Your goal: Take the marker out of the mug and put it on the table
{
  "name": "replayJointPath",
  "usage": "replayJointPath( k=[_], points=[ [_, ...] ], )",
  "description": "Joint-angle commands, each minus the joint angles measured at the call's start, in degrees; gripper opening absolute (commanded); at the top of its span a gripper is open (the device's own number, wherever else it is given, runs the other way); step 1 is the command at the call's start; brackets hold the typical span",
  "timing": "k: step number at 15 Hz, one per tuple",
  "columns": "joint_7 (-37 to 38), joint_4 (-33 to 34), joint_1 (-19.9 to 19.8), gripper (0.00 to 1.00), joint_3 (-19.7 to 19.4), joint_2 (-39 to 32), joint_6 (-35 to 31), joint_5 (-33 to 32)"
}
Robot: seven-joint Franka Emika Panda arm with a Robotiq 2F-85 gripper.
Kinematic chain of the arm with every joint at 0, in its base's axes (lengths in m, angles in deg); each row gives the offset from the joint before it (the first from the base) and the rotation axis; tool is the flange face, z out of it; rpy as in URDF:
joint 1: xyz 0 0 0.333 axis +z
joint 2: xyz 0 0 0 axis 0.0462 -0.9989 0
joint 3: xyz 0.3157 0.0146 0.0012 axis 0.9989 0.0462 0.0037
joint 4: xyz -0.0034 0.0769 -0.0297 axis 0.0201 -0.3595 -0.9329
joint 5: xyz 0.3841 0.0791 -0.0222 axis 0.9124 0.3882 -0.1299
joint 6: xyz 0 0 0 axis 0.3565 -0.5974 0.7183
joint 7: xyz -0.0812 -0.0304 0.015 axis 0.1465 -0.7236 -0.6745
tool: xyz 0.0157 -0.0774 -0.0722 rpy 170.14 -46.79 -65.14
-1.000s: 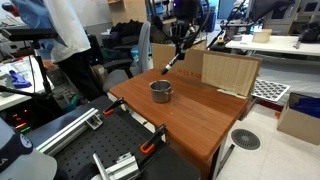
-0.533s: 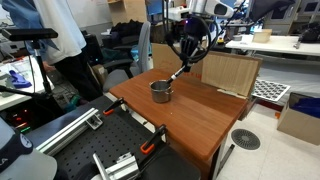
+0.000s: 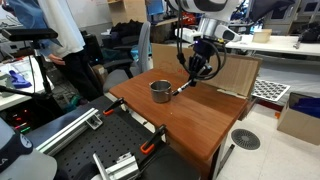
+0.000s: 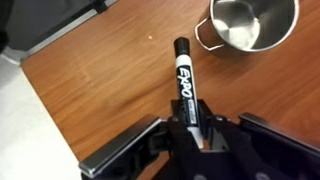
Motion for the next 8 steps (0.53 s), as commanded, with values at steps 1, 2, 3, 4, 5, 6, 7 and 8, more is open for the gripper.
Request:
replayJointPath(
  k=[1,2,3,4,5,6,7,8],
  points=[
    [0.25,6.92,-1.22,0.05,0.01,-5.49,6.10,1.26],
    [0.49,8.19,-1.40,0.05,-0.07,-6.79,7.07,1.22],
    [0.71,9.72,-1.43,0.05,-0.18,-8.37,8.36,0.89],
    [1.06,10.82,-1.35,0.05,-0.35,-9.60,9.21,0.62],
    [1.73,11.99,-1.14,0.05,-0.67,-11.07,9.43,0.30],
    [2.43,13.35,-1.00,0.05,-0.92,-12.56,9.50,0.12],
    [2.93,14.85,-0.92,0.05,-1.09,-14.10,10.04,-0.12],
    [3.27,16.00,-0.82,0.05,-1.24,-15.35,10.14,-0.38]
  ],
)
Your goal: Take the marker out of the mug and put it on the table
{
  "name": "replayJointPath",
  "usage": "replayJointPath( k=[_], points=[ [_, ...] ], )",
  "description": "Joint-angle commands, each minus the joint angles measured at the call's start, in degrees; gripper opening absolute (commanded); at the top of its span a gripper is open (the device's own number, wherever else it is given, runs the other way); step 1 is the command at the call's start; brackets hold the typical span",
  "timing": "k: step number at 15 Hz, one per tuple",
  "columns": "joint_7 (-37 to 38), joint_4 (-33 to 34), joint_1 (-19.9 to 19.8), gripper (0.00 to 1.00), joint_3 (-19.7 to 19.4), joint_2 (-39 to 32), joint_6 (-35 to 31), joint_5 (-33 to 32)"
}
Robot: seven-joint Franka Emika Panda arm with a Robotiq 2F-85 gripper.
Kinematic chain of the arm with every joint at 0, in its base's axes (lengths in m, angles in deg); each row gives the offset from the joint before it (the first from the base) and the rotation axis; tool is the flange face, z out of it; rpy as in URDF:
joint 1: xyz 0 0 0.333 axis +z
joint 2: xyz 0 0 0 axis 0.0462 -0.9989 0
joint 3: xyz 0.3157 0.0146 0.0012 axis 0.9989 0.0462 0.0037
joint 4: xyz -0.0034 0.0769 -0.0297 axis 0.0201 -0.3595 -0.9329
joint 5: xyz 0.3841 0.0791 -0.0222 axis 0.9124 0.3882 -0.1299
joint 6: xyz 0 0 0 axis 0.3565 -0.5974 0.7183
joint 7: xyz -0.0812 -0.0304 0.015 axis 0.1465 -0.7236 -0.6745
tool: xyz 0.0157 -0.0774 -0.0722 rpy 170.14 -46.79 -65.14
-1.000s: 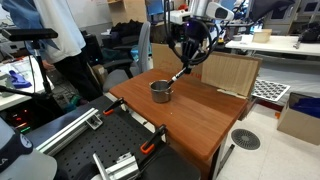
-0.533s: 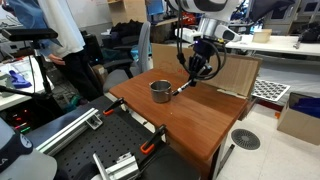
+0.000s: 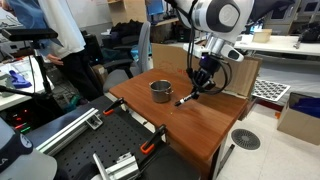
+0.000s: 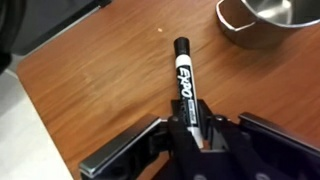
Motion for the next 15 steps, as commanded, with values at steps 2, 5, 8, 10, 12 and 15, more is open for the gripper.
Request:
replayJointPath(
  k=[2,5,8,10,12,15],
  points=[
    [2.32,8.01,0.24,0.05,-0.74,-6.31,4.40,-0.56],
    [3.13,11.09,0.39,0.48,-0.99,-8.19,7.38,-0.98],
    [3.61,13.12,0.45,0.68,-1.05,-9.47,8.52,-1.19],
    [3.41,14.37,0.28,0.83,-0.93,-10.15,9.42,-1.06],
    [3.48,15.22,0.26,0.98,-0.93,-10.60,10.12,-1.00],
    [2.82,15.67,-0.08,1.00,-0.66,-10.45,10.45,-0.56]
  ],
)
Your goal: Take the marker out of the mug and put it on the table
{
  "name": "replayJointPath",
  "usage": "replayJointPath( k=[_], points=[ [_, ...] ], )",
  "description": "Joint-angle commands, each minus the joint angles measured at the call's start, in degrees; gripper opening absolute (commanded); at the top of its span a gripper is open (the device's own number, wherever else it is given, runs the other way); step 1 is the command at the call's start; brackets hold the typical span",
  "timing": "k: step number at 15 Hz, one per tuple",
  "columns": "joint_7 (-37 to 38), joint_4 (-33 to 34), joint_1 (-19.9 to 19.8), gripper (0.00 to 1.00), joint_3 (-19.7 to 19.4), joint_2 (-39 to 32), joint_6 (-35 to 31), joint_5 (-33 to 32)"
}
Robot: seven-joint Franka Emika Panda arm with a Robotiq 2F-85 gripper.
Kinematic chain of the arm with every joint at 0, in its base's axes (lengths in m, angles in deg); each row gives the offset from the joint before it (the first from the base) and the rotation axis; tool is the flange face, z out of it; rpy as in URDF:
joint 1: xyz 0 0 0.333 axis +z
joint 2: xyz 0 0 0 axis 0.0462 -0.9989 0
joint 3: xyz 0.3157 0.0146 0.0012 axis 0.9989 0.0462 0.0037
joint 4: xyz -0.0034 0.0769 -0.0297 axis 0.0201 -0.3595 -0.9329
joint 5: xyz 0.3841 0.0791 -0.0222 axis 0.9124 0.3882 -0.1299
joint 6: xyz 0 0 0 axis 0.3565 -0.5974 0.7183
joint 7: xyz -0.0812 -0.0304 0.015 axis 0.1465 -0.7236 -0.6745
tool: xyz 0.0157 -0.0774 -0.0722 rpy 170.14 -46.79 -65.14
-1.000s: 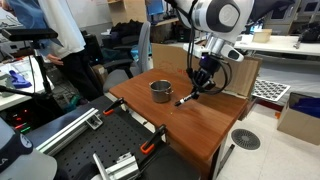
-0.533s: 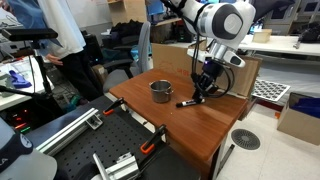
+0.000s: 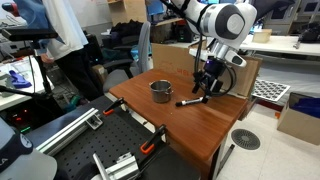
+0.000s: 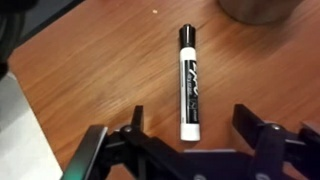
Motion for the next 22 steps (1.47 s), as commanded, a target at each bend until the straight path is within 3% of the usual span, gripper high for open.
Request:
replayJointPath(
  k=[1,6,13,14,17,22],
  points=[
    [-0.29,2.46,-0.32,1.00,0.07,-0.69,2.49,0.02],
    [-4.48,-2.26,-0.89,1.00,1.05,5.03,-0.86,1.11],
    [-9.75,-15.32,-1.30,1.00,1.54,22.15,-3.70,3.12],
    [-7.20,-8.33,-0.29,1.00,0.55,16.82,-0.07,0.74],
    [-8.00,-13.25,-0.26,1.00,0.56,21.41,-1.19,1.29],
    [-8.11,-14.45,-0.23,1.00,0.66,21.36,-2.71,1.32]
  ],
)
